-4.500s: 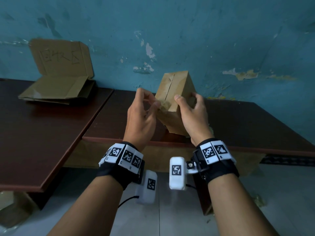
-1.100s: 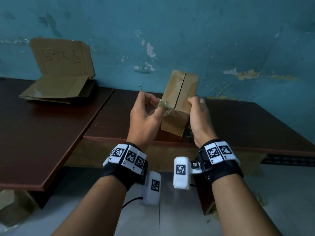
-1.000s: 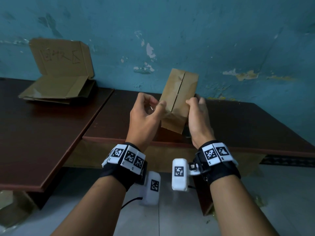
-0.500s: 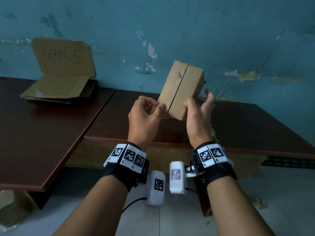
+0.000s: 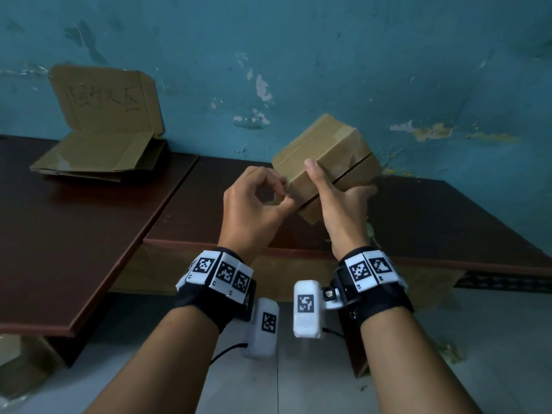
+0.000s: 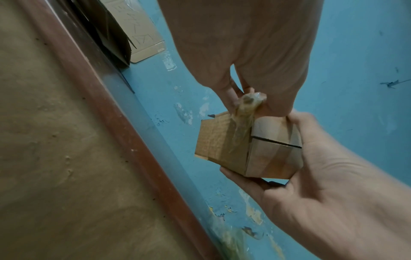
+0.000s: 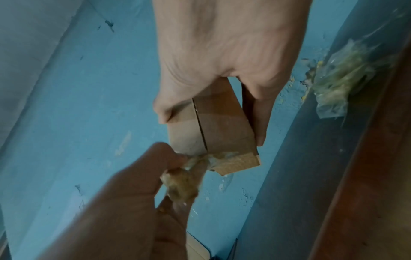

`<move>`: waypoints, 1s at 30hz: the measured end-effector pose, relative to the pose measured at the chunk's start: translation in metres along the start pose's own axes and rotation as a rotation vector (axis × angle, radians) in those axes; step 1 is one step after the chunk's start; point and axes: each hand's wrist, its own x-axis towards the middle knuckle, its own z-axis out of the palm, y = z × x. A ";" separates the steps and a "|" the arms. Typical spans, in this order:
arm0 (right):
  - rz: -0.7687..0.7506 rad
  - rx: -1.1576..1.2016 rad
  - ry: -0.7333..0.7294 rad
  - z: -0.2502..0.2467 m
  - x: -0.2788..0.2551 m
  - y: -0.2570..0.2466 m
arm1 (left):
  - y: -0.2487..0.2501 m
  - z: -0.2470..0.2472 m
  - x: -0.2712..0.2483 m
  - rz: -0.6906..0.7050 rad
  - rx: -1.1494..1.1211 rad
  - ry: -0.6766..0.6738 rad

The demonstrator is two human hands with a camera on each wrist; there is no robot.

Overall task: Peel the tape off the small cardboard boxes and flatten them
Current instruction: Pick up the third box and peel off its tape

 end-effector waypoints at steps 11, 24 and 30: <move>0.008 0.095 0.015 0.001 0.003 0.002 | 0.003 0.011 -0.007 0.016 0.111 -0.032; -0.043 0.110 -0.019 0.004 0.004 0.006 | -0.001 0.010 -0.003 -0.060 0.146 0.009; -0.096 0.072 -0.047 0.006 0.002 0.008 | -0.004 0.011 -0.004 -0.119 0.124 -0.005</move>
